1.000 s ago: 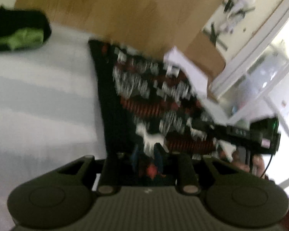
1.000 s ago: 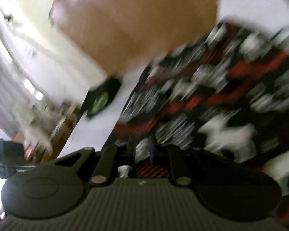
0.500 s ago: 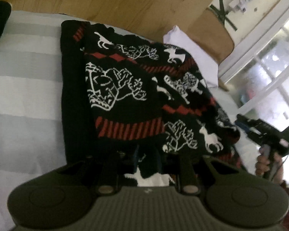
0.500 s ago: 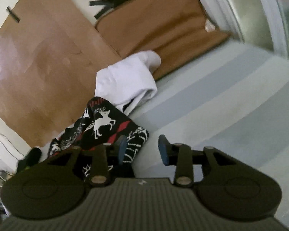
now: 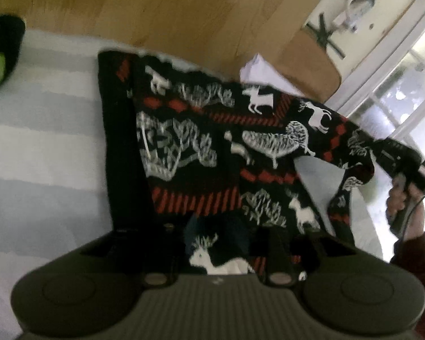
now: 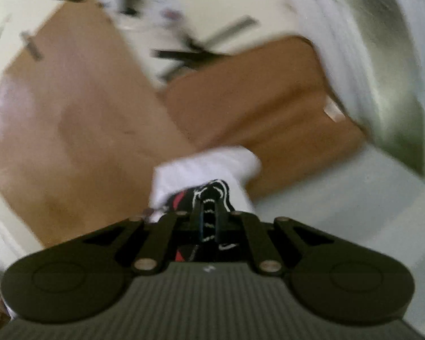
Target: Fold small clothes
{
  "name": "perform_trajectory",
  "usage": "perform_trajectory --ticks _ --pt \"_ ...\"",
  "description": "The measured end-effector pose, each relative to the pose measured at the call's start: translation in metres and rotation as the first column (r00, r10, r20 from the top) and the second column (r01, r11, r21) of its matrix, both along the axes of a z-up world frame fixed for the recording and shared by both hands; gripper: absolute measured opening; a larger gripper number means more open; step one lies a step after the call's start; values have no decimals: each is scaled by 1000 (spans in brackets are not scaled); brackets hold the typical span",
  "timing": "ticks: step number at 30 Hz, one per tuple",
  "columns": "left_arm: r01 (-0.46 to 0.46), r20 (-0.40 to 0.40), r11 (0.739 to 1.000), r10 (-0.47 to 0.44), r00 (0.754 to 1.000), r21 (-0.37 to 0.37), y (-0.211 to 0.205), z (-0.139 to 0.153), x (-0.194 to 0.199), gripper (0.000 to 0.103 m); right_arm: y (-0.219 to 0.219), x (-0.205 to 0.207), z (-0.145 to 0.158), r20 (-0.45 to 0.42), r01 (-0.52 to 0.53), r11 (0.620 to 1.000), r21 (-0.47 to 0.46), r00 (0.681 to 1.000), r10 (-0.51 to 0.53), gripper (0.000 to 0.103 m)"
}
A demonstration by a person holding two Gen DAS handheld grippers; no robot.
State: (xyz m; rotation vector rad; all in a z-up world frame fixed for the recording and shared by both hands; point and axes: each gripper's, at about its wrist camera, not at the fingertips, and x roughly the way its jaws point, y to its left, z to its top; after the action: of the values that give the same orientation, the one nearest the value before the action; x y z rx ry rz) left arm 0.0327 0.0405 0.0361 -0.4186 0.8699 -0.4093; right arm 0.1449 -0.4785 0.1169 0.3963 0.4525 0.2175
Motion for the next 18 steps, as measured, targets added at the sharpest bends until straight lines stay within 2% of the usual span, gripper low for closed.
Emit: perform_trajectory --ticks 3,6,9,11,13,14,16,18 --pt "-24 42 999 25 999 -41 14 9 -2 39 60 -5 27 4 -204 976 -70 979 205 10" --pt "-55 73 995 62 995 -85 30 16 -3 46 132 -14 29 -27 -396 912 -103 918 396 10" --pt "-71 73 990 80 994 -123 40 17 -1 47 205 -12 7 -75 -522 849 -83 853 517 10" --pt "-77 70 987 87 994 -144 44 15 -1 50 246 -8 -18 -111 -576 813 -91 817 566 15" --pt "-81 62 984 91 994 -157 46 12 -2 56 276 -1 -48 -190 -637 761 -121 767 613 16" --pt "-82 58 984 92 994 -160 47 11 -2 57 277 1 -56 -223 -640 759 -119 762 607 16" --pt "-79 53 984 89 995 -160 47 9 0 58 260 -1 -55 -216 -637 769 -57 759 614 16" --pt "-68 51 985 77 996 -156 45 8 4 62 223 -9 -46 -176 -595 803 -29 794 582 26"
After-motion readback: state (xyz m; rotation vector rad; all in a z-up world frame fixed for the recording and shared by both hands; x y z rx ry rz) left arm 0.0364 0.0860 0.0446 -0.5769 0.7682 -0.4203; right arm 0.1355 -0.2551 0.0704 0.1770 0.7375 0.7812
